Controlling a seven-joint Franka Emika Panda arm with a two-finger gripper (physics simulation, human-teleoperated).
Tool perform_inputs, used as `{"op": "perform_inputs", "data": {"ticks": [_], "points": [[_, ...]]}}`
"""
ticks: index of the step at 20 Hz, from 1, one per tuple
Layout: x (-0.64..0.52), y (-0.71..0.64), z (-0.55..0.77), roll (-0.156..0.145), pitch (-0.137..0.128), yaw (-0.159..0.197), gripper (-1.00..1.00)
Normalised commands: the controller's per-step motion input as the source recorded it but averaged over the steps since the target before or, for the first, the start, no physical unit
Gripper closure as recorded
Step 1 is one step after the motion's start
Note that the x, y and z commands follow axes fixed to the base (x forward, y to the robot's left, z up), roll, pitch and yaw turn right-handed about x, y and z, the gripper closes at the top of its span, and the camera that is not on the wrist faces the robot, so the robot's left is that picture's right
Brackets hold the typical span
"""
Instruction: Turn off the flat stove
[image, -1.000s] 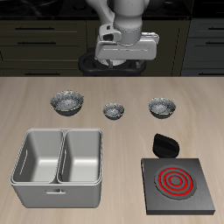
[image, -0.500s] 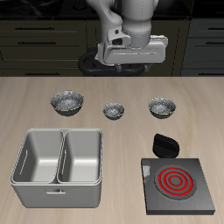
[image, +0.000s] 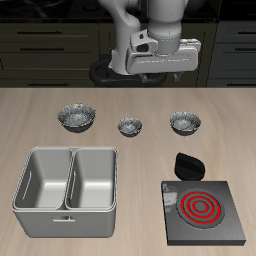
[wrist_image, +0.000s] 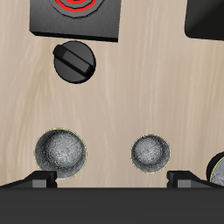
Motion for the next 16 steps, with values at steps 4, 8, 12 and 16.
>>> {"op": "perform_inputs", "data": {"ticks": [4, 8, 12, 16], "points": [[0.15, 0.17, 0.03, 0.011, -0.021, 0.022, -1.0], [0.14, 0.06, -0.02, 0.003, 0.0, 0.006, -1.0], [0.17, 0.12, -0.08, 0.015, 0.015, 0.025, -1.0], [0.15, 0.2, -0.09, 0.011, 0.015, 0.013, -1.0]]}}
